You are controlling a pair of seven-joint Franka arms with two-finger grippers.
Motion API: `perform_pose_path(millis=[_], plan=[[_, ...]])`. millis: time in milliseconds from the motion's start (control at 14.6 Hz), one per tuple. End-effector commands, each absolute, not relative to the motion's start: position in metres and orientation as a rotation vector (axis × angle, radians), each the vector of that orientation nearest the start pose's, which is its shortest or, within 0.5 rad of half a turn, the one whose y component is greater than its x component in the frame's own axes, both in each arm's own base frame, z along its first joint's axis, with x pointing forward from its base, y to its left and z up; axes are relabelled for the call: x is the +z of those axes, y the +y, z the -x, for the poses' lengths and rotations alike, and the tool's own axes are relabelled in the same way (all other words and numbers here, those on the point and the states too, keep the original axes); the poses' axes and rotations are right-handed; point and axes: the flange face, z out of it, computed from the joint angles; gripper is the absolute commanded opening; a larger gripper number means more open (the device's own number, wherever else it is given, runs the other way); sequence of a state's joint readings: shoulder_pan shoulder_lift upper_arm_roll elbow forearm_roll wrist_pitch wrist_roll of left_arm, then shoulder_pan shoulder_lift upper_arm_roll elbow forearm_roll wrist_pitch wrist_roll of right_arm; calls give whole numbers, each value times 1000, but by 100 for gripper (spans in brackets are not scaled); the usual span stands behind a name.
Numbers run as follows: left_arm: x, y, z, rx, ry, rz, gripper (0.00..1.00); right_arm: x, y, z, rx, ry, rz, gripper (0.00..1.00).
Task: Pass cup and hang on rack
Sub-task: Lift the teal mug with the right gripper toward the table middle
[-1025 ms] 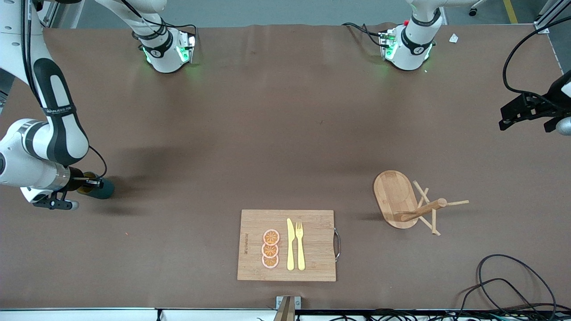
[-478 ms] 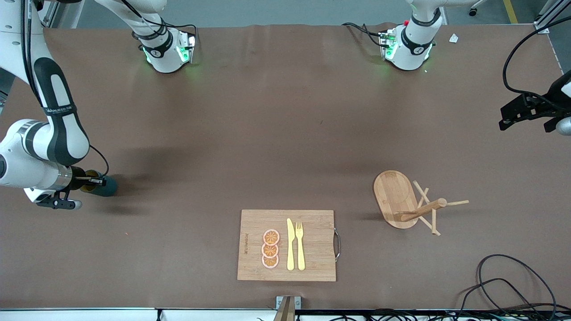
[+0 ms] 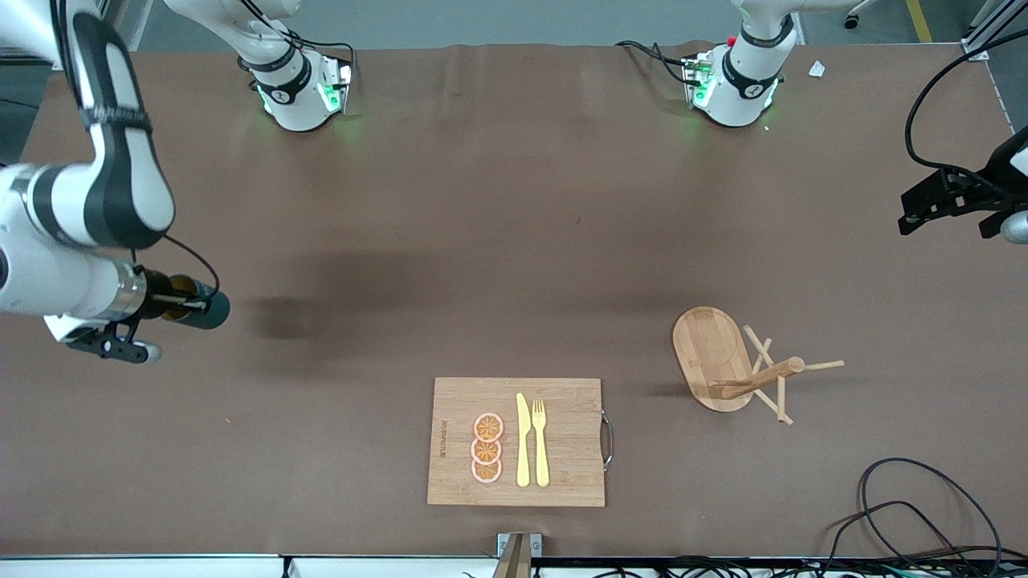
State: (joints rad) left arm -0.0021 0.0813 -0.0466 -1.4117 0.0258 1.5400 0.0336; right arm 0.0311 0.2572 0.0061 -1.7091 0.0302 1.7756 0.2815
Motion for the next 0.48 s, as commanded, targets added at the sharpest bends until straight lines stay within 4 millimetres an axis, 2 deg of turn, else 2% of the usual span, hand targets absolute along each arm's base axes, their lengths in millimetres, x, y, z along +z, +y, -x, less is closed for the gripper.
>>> perform_pose_path(millis=[0, 137, 410], plan=[[654, -24, -575, -91, 118, 3102, 100, 445, 116, -587, 294, 558, 3108, 0], [653, -24, -576, -89, 118, 3102, 100, 444, 186, -574, 265, 679, 3089, 0], [653, -24, -576, -89, 118, 3102, 100, 441, 295, -554, 221, 817, 2971, 0]])
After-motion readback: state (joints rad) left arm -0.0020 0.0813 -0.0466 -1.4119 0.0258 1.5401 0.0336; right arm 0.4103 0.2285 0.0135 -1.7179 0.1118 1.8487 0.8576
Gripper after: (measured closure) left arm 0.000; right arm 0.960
